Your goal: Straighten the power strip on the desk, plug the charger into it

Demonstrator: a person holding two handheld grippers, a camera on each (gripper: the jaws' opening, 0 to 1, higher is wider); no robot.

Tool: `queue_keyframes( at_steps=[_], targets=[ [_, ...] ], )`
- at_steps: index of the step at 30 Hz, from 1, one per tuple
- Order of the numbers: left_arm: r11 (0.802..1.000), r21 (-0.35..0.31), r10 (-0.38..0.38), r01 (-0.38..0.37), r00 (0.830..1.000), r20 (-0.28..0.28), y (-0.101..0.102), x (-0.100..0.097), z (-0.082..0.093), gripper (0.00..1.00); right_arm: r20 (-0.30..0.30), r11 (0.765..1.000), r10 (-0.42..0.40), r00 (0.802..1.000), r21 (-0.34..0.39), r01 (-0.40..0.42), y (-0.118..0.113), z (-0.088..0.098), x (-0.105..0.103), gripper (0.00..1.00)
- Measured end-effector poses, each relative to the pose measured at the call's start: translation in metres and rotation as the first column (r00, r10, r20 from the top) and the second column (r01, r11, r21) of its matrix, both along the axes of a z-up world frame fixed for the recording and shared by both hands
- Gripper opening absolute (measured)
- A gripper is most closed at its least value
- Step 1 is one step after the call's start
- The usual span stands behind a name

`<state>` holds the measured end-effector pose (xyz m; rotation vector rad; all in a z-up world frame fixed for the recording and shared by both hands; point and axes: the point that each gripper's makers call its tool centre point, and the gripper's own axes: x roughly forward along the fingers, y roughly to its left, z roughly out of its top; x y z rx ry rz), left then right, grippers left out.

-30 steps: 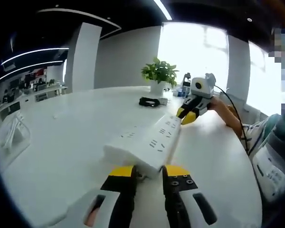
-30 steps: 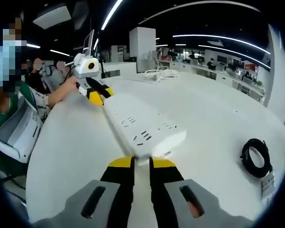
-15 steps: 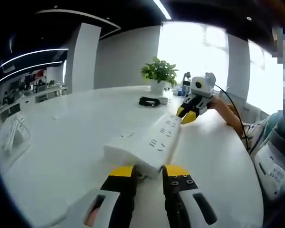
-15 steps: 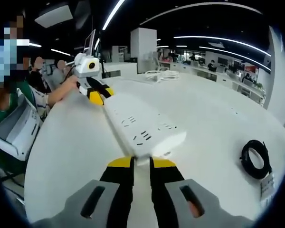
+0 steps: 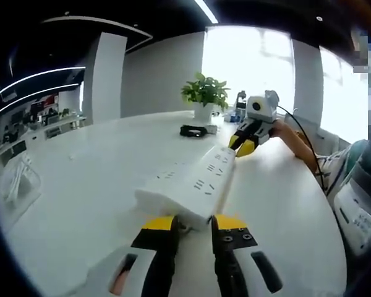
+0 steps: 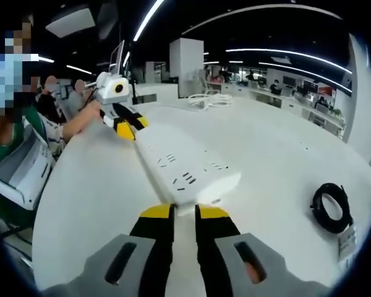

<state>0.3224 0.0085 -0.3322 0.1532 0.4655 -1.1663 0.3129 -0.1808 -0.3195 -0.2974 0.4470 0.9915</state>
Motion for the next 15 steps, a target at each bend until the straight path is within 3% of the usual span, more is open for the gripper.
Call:
queue_keyframes(
  at_steps=[7, 15],
  targets=[
    [0.999, -0.037, 0.010, -0.011, 1.000, -0.018, 0.001, 0.001, 0.008, 0.22, 0.006, 1.000, -0.007, 1.000, 0.010, 0.007, -0.004, 0.006, 0.000, 0.13],
    [0.996, -0.073, 0.060, -0.059, 0.998, 0.007, 0.008, 0.011, 0.020, 0.22, 0.028, 0.997, -0.071, 0.997, 0.039, 0.070, -0.017, 0.015, 0.010, 0.13]
  ],
)
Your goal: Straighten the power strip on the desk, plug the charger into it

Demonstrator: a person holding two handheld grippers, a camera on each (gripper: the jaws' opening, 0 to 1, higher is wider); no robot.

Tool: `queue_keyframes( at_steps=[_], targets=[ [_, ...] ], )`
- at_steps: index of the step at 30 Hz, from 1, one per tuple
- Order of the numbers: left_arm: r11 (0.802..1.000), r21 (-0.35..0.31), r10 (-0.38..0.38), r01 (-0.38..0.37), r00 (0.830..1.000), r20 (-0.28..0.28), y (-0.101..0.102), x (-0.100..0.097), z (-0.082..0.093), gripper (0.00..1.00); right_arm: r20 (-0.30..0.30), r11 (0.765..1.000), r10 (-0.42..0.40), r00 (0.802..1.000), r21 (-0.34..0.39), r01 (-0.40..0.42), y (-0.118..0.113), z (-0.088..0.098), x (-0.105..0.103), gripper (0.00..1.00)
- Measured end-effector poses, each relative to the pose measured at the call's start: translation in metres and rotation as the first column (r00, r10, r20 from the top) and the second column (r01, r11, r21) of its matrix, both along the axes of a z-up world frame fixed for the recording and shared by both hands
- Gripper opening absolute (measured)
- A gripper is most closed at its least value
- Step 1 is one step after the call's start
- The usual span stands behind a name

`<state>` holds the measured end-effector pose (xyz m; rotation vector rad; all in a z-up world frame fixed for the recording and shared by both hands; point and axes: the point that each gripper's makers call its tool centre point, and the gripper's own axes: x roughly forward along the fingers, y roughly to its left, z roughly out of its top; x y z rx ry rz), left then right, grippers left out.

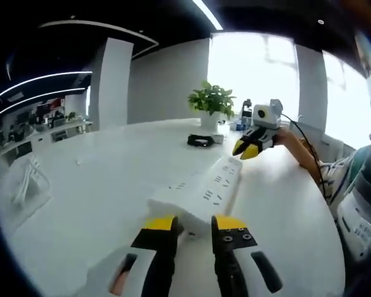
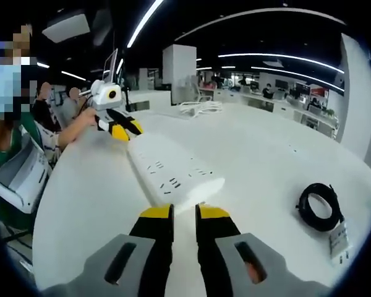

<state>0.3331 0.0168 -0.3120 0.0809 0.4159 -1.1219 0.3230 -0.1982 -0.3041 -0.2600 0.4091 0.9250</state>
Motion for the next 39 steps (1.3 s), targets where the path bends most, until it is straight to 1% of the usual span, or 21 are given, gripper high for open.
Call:
queue_keyframes(
  at_steps=[2, 3, 5, 7, 10, 14, 17, 20, 22, 26, 29, 31, 35, 37, 39],
  targets=[
    [1.000, -0.019, 0.007, -0.007, 1.000, 0.003, 0.000, 0.001, 0.004, 0.22, 0.016, 0.999, -0.034, 0.999, 0.004, 0.034, -0.005, 0.003, 0.005, 0.13],
    [1.000, -0.026, 0.011, -0.011, 1.000, 0.011, 0.000, 0.002, 0.007, 0.22, 0.025, 0.998, -0.067, 0.997, 0.004, 0.067, -0.010, 0.005, 0.009, 0.13],
    [0.999, -0.034, 0.021, -0.020, 0.999, 0.032, 0.000, 0.004, 0.011, 0.22, 0.045, 0.994, -0.106, 0.993, -0.008, 0.106, -0.017, 0.009, 0.013, 0.13],
    [0.998, -0.046, 0.034, -0.031, 0.997, 0.065, 0.001, 0.007, 0.018, 0.22, 0.082, 0.989, -0.144, 0.986, -0.013, 0.146, -0.023, 0.017, 0.018, 0.13],
    [0.998, -0.053, 0.041, -0.036, 0.995, 0.095, 0.001, 0.008, 0.024, 0.22, 0.132, 0.977, -0.210, 0.969, -0.010, 0.213, -0.033, 0.029, 0.028, 0.14],
    [0.998, -0.047, 0.038, -0.032, 0.991, 0.131, 0.000, 0.006, 0.029, 0.22, 0.200, 0.951, -0.287, 0.937, -0.060, 0.304, -0.052, 0.035, 0.042, 0.14],
    [0.999, -0.042, 0.031, -0.025, 0.988, 0.148, -0.003, 0.004, 0.029, 0.22, 0.226, 0.937, -0.310, 0.924, -0.094, 0.337, -0.063, 0.038, 0.051, 0.14],
    [0.999, -0.038, 0.018, -0.012, 0.989, 0.147, -0.006, 0.001, 0.027, 0.22, 0.236, 0.918, -0.333, 0.913, -0.138, 0.371, -0.078, 0.040, 0.064, 0.15],
    [0.999, -0.035, 0.012, -0.007, 0.990, 0.144, -0.007, -0.001, 0.025, 0.22, 0.233, 0.907, -0.353, 0.906, -0.155, 0.392, -0.088, 0.042, 0.073, 0.15],
    [0.999, -0.037, 0.005, 0.001, 0.989, 0.146, -0.009, -0.002, 0.026, 0.22, 0.230, 0.892, -0.367, 0.902, -0.188, 0.411, -0.103, 0.043, 0.088, 0.15],
    [0.999, -0.042, 0.000, 0.006, 0.989, 0.149, -0.009, -0.003, 0.028, 0.22, 0.230, 0.870, -0.379, 0.897, -0.242, 0.430, -0.117, 0.041, 0.099, 0.15],
    [0.999, -0.045, 0.000, 0.007, 0.989, 0.150, -0.010, -0.003, 0.029, 0.22, 0.227, 0.864, -0.382, 0.896, -0.255, 0.433, -0.122, 0.041, 0.105, 0.15],
    [0.999, -0.051, 0.000, 0.007, 0.990, 0.144, -0.011, -0.005, 0.027, 0.22, 0.191, 0.853, -0.396, 0.898, -0.287, 0.437, -0.134, 0.036, 0.118, 0.15],
    [0.999, -0.049, -0.001, 0.008, 0.989, 0.145, -0.011, -0.006, 0.027, 0.22, 0.187, 0.845, -0.404, 0.895, -0.298, 0.444, -0.138, 0.035, 0.123, 0.15],
    [0.999, -0.048, -0.002, 0.009, 0.989, 0.146, -0.011, -0.006, 0.027, 0.22, 0.174, 0.838, -0.405, 0.897, -0.320, 0.441, -0.142, 0.031, 0.128, 0.15]
  ],
)
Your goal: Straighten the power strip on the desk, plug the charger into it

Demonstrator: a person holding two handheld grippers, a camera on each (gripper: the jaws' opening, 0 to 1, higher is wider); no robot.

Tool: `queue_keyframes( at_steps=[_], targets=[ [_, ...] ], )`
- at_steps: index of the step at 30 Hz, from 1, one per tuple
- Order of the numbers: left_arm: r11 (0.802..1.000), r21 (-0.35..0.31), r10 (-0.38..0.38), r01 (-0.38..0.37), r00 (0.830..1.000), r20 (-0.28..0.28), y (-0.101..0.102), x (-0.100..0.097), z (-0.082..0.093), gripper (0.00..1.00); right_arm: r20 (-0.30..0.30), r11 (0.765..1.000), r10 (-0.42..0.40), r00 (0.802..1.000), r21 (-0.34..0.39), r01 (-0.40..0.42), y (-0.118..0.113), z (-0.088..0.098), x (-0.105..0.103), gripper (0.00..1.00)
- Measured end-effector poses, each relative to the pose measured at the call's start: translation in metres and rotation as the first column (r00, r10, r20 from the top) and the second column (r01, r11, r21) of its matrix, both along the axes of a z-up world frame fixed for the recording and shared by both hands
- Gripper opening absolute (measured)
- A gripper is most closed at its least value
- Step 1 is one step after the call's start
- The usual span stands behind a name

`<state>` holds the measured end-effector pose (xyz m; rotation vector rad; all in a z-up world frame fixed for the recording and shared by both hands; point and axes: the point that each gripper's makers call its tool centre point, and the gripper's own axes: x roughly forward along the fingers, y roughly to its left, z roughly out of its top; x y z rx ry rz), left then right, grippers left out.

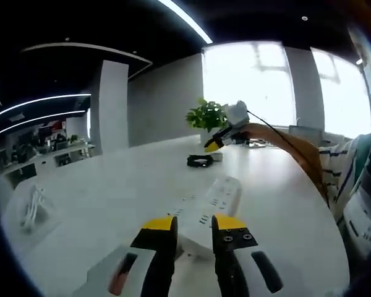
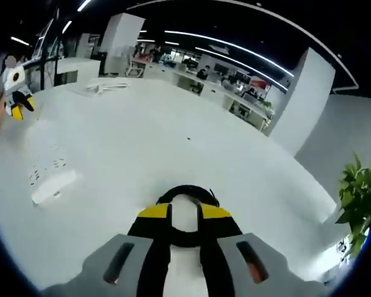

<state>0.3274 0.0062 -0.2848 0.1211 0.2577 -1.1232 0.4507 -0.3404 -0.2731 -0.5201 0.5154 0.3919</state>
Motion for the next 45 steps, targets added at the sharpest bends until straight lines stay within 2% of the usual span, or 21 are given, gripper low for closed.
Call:
queue_keyframes(
  at_steps=[9, 13, 23, 35, 40, 45],
  targets=[
    [1.000, 0.001, 0.004, -0.004, 1.000, -0.006, 0.003, 0.003, -0.001, 0.22, -0.101, 0.998, -0.027, 0.995, -0.060, 0.021, -0.016, -0.021, 0.021, 0.15],
    [1.000, 0.004, 0.007, -0.007, 1.000, -0.009, 0.004, 0.003, -0.002, 0.22, -0.122, 0.996, -0.033, 0.992, -0.090, 0.022, -0.019, -0.026, 0.029, 0.15],
    [1.000, 0.009, 0.006, -0.006, 1.000, -0.007, 0.004, 0.002, -0.004, 0.22, -0.142, 0.994, -0.080, 0.987, -0.089, 0.067, -0.033, -0.034, 0.045, 0.15],
    [1.000, 0.028, -0.008, 0.008, 1.000, -0.015, 0.000, 0.001, -0.010, 0.22, -0.188, 0.996, -0.085, 0.978, -0.024, 0.082, -0.046, -0.049, 0.051, 0.16],
    [1.000, 0.028, 0.001, 0.000, 1.000, -0.025, 0.002, 0.004, -0.012, 0.22, -0.184, 0.997, -0.069, 0.980, 0.027, 0.075, -0.043, -0.051, 0.052, 0.15],
    [1.000, 0.028, 0.001, -0.001, 1.000, -0.025, 0.002, 0.004, -0.013, 0.22, -0.185, 0.997, -0.062, 0.981, 0.037, 0.070, -0.038, -0.053, 0.050, 0.14]
  ],
)
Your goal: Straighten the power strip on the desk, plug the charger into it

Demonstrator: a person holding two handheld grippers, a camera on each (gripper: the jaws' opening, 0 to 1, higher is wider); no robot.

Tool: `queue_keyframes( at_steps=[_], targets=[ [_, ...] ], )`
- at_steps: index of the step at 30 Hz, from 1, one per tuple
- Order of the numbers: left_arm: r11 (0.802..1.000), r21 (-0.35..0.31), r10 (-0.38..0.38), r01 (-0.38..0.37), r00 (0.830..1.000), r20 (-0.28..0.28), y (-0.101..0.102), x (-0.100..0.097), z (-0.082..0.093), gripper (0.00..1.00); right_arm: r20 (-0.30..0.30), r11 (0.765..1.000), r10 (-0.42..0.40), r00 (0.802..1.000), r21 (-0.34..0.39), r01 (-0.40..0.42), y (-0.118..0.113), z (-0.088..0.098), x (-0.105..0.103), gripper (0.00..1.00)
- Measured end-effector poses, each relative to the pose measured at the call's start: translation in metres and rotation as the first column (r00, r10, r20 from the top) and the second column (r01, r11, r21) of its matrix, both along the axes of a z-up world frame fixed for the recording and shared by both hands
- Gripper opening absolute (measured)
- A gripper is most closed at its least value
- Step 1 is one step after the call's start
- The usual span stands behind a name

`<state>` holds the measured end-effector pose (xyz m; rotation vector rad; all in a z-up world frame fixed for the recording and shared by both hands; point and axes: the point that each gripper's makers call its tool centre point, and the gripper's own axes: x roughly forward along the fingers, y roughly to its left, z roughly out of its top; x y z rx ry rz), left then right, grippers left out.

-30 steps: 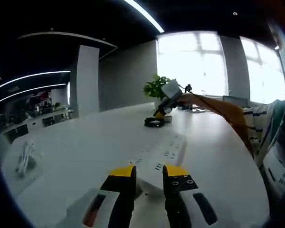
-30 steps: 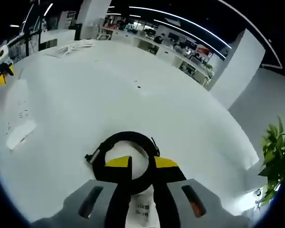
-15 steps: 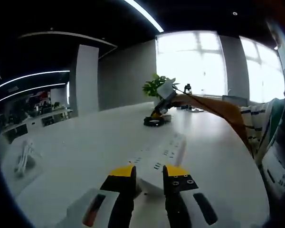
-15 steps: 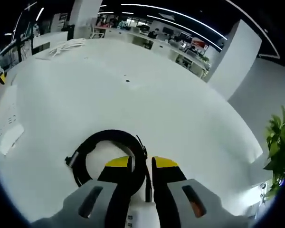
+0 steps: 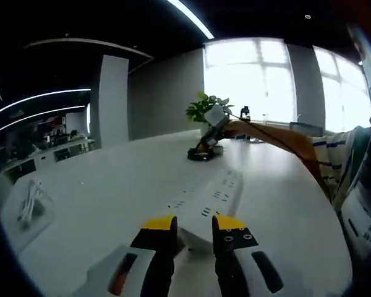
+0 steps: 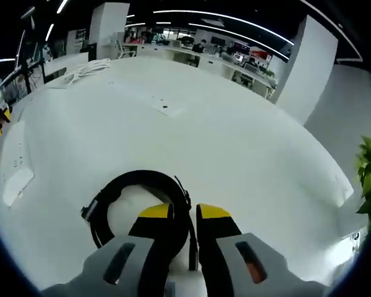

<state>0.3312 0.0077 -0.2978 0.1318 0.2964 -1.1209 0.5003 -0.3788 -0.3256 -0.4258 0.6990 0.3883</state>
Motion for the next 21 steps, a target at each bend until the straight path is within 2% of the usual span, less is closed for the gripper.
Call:
queue_keyframes(
  at_steps=[14, 21],
  targets=[
    [1.000, 0.001, -0.002, 0.002, 1.000, 0.006, 0.0009, 0.0007, 0.0020, 0.22, -0.011, 1.000, 0.015, 1.000, -0.003, -0.015, 0.0014, -0.0039, 0.0090, 0.12],
    [1.000, 0.003, -0.002, 0.002, 1.000, 0.006, 0.0004, 0.0004, 0.0019, 0.22, 0.011, 1.000, 0.016, 1.000, 0.024, -0.016, -0.0007, -0.0006, 0.0094, 0.11]
  ],
)
